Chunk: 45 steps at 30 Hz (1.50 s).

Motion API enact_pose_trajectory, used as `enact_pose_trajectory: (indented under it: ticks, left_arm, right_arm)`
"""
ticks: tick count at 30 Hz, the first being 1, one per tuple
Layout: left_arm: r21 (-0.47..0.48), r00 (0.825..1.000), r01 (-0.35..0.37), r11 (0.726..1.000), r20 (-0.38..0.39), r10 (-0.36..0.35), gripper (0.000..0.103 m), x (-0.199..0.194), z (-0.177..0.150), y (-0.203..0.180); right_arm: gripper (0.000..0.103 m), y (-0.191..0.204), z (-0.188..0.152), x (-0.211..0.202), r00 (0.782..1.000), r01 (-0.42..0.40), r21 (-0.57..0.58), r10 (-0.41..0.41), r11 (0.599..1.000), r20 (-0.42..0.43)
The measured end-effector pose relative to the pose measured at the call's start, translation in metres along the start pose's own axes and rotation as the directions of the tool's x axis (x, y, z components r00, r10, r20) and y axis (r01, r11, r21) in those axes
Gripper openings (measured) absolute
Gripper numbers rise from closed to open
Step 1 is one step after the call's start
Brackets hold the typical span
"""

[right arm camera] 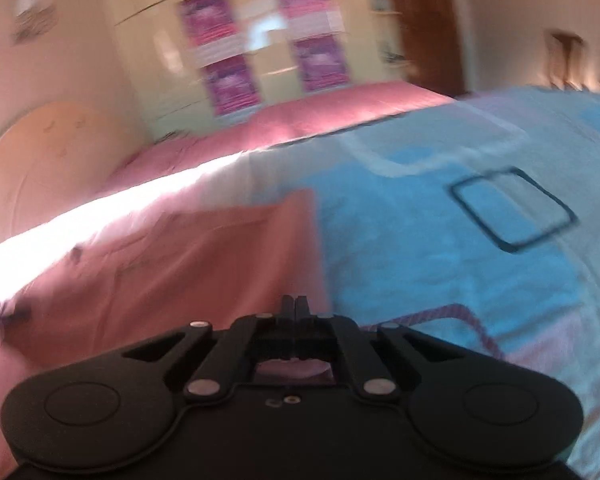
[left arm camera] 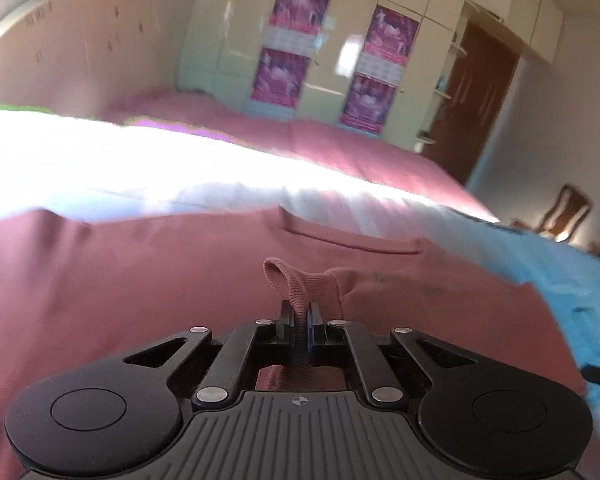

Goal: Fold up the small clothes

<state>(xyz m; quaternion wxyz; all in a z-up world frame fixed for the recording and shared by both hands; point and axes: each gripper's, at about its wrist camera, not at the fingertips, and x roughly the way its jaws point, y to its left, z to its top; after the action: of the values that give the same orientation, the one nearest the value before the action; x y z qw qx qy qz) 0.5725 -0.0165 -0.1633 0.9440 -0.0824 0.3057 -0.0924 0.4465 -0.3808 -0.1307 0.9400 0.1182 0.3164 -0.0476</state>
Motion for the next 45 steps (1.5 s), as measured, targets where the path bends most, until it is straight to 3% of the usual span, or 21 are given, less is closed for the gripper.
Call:
enact_pose_trajectory:
  ticks: [2,5,7,8,9,10,13,14,16,17,19,20,22,26,28,29,32,35,38,43,45]
  left_arm:
    - [-0.024,0.998,-0.005,1.0,-0.055,0.003,0.004,0.01,-0.005,0.01]
    - [-0.022,0.996,0.001,1.0,-0.091,-0.003,0.004,0.017,-0.01,0.013]
    - [0.003,0.995,-0.003,1.0,-0.102,0.003,0.005,0.017,-0.009,0.01]
    - [0.011,0.995,-0.012,1.0,-0.094,0.013,0.017,0.014,-0.007,0.01]
    - [0.019,0.996,-0.028,0.999,-0.082,0.03,0.043,0.013,-0.005,0.01]
    - [0.02,0.997,-0.038,0.999,-0.066,0.039,0.054,0.015,-0.002,0.013]
    - [0.013,0.997,-0.033,0.999,-0.068,0.034,0.056,0.022,0.006,0.019]
    - [0.012,0.996,-0.041,0.999,-0.074,0.042,0.056,0.028,0.007,0.02]
    - [0.012,0.995,-0.037,0.999,-0.092,0.038,0.056,0.037,0.009,0.019]
    - [0.015,0.995,-0.034,0.999,-0.091,0.035,0.047,0.04,0.009,0.017]
    - [0.015,0.995,-0.008,1.0,-0.103,0.01,0.01,0.044,0.009,0.015]
    - [0.011,0.996,0.001,1.0,-0.092,0.0,0.006,0.042,0.008,0.015]
    - [0.01,0.999,-0.032,0.999,-0.034,0.032,0.006,0.033,0.007,0.016]
    - [0.022,0.998,-0.011,1.0,-0.058,0.013,0.006,0.034,0.0,0.023]
    - [0.015,0.998,-0.042,0.999,-0.036,0.043,0.017,0.027,0.006,0.025]
    - [0.02,0.997,-0.081,0.996,-0.007,0.081,0.03,0.02,0.009,0.024]
    - [0.084,0.995,-0.078,0.993,0.075,0.071,0.034,0.003,0.017,0.007]
    - [0.169,1.0,-0.001,0.986,0.008,0.0,0.038,0.018,0.017,-0.022]
    - [0.198,0.996,-0.017,0.98,-0.086,0.035,0.044,0.048,0.005,-0.029]
    - [0.122,0.998,-0.061,0.991,-0.009,0.062,0.045,0.03,0.008,-0.028]
    - [0.125,0.999,-0.034,0.992,0.011,0.033,0.05,0.018,0.007,-0.039]
  right_arm:
    - [0.0,0.003,-0.009,0.013,0.996,0.04,-0.046,-0.044,0.998,-0.077]
    - [0.0,-0.001,-0.006,0.01,0.998,0.025,0.004,-0.025,1.0,-0.065]
    - [0.007,-0.002,-0.002,0.006,0.999,0.016,0.011,-0.016,1.0,-0.045]
    - [0.021,-0.003,0.001,0.005,1.0,0.015,0.021,-0.014,1.0,-0.028]
    - [0.043,-0.005,0.006,0.004,1.0,0.022,0.028,-0.022,0.999,-0.001]
    - [0.05,-0.008,0.011,0.006,0.999,0.031,0.038,-0.032,0.999,0.025]
    - [0.036,-0.023,0.038,0.025,0.999,-0.019,0.111,0.014,0.994,0.041]
    - [0.025,-0.03,0.044,0.036,0.999,-0.034,0.131,0.03,0.991,0.034]
    - [0.022,-0.036,0.06,0.06,0.999,-0.054,0.169,0.054,0.984,0.007]
    - [0.022,-0.038,0.064,0.072,0.998,-0.061,0.18,0.064,0.982,-0.008]
    - [0.022,-0.039,0.07,0.091,0.995,-0.085,0.192,0.094,0.978,-0.037]
    - [0.016,-0.039,0.07,0.102,0.99,-0.101,0.189,0.117,0.977,-0.078]
    - [0.004,-0.035,0.068,0.111,0.994,-0.046,0.121,0.057,0.992,-0.094]
    - [0.007,-0.037,0.069,0.109,0.995,-0.018,0.129,0.03,0.992,-0.092]
    - [0.012,-0.031,0.07,0.103,0.997,-0.018,0.111,0.027,0.994,-0.075]
    - [0.012,-0.029,0.072,0.099,0.998,-0.024,0.105,0.03,0.994,-0.053]
    - [0.011,-0.023,0.081,0.103,0.998,-0.037,0.063,0.04,0.997,-0.041]
    - [0.007,-0.016,0.088,0.128,0.994,-0.004,0.026,0.007,1.0,-0.106]
    - [0.006,-0.014,0.09,0.13,0.994,0.008,-0.009,-0.009,1.0,-0.107]
    - [0.013,-0.011,0.088,0.118,0.992,-0.007,-0.068,-0.002,0.998,-0.128]
    - [0.014,-0.005,0.083,0.116,0.989,-0.012,-0.111,-0.005,0.994,-0.145]
